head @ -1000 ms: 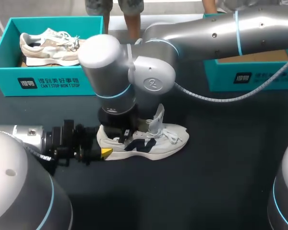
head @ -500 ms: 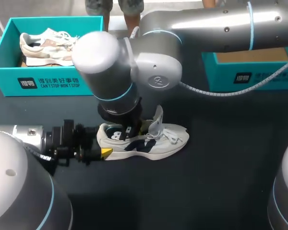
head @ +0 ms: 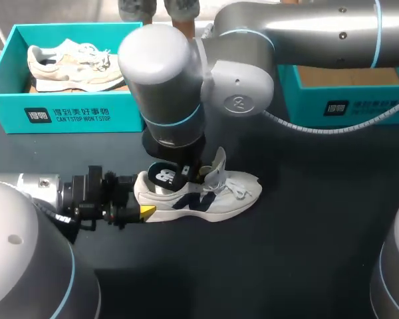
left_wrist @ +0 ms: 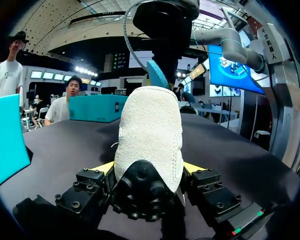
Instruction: Take the shoe out of the shoebox, open the shoe tongue, remove and reinsert the insole, then place the shoe into the shoebox
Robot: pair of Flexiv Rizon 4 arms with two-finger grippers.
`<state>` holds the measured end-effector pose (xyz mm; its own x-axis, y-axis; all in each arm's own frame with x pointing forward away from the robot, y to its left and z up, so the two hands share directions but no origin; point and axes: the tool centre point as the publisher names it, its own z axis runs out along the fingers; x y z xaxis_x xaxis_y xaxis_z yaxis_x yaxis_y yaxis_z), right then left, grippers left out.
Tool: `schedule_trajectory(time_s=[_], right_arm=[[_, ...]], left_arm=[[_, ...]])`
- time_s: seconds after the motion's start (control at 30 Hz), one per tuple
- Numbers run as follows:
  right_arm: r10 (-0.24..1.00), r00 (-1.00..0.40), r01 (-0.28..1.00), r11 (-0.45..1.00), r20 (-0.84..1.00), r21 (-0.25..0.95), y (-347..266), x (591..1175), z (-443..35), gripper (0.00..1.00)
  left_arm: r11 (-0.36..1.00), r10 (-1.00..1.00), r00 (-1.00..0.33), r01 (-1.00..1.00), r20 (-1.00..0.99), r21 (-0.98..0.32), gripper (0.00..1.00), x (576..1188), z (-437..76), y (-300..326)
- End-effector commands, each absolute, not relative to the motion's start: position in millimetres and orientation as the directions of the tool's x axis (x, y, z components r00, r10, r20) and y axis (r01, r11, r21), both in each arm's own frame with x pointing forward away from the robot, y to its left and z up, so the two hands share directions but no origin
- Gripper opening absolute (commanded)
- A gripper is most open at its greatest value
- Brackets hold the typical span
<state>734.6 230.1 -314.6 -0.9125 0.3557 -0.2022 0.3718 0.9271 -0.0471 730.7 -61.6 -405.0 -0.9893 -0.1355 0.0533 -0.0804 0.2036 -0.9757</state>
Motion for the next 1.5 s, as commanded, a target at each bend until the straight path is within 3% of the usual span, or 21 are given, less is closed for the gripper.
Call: schedule_trajectory(time_s=[0.03, 1.0, 1.03, 1.07, 1.1, 1.37, 1.5], right_arm=[[0.339, -0.926, 0.350, 0.936, -0.163, -0.042, 233.1, 736.3, -312.2, 0.00], [0.123, -0.990, 0.122, 0.992, -0.075, 0.021, 295.4, 741.0, -290.7, 0.00], [0.124, -0.991, 0.122, 0.992, -0.048, 0.040, 295.9, 741.1, -290.5, 0.17], [0.129, -0.991, 0.127, 0.991, -0.032, 0.052, 296.2, 741.4, -290.2, 0.91], [0.136, -0.991, 0.134, 0.988, -0.014, 0.072, 296.0, 742.5, -288.8, 1.00], [0.101, -0.986, 0.121, 0.980, 0.134, 0.155, 282.7, 741.3, -281.5, 1.00], [0.078, -0.978, 0.130, 0.955, 0.195, 0.268, 279.9, 738.4, -278.3, 1.00]], left_arm=[[0.204, -0.137, -0.989, -0.080, 0.052, -0.976, 0.00, 729.9, -405.7, -61.7], [0.204, -0.137, -0.989, -0.080, 0.052, -0.976, 0.00, 729.9, -405.7, -61.7], [0.204, -0.137, -0.989, -0.080, 0.052, -0.976, 0.00, 729.9, -405.7, -61.7], [0.204, -0.137, -0.989, -0.080, 0.052, -0.976, 0.00, 729.9, -405.7, -61.7], [0.204, -0.137, -0.989, -0.080, 0.052, -0.976, 0.00, 729.9, -405.7, -61.7], [0.204, -0.137, -0.989, -0.080, 0.052, -0.976, 0.00, 729.9, -405.7, -61.7], [0.204, -0.137, -0.989, -0.080, 0.052, -0.976, 0.00, 729.9, -405.7, -61.7]])
